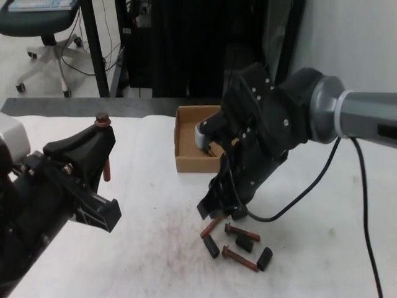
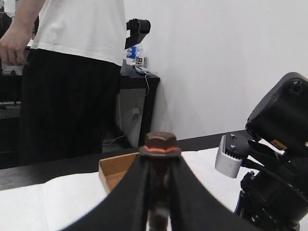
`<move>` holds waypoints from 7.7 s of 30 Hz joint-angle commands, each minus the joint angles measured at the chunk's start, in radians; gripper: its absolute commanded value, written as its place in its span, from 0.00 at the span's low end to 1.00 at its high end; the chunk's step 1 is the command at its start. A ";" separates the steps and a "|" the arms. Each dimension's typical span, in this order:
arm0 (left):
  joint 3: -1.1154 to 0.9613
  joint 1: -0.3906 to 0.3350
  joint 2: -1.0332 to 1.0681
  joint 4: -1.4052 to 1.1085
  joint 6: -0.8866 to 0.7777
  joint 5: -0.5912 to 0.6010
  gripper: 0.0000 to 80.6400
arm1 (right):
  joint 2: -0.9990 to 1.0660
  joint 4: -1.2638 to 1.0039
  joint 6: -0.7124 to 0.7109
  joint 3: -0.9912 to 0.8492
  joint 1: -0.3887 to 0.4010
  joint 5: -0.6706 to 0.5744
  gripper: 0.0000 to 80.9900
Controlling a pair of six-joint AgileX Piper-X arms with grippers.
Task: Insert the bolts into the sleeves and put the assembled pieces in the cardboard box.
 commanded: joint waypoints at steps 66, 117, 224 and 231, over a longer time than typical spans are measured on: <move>-0.002 0.002 -0.011 0.052 0.058 -0.015 0.00 | 0.137 -0.040 -0.085 0.018 0.052 0.046 0.40; -0.210 -0.001 0.309 -0.451 -0.414 0.574 0.00 | -0.500 -1.249 0.426 0.711 0.100 -0.413 0.01; -0.289 -0.096 0.443 -0.430 -0.257 0.524 0.00 | -0.500 -1.460 0.147 0.721 0.130 -0.117 0.01; -0.289 -0.096 0.443 -0.430 -0.257 0.507 0.00 | -0.500 -1.483 0.147 0.721 0.130 -0.117 0.01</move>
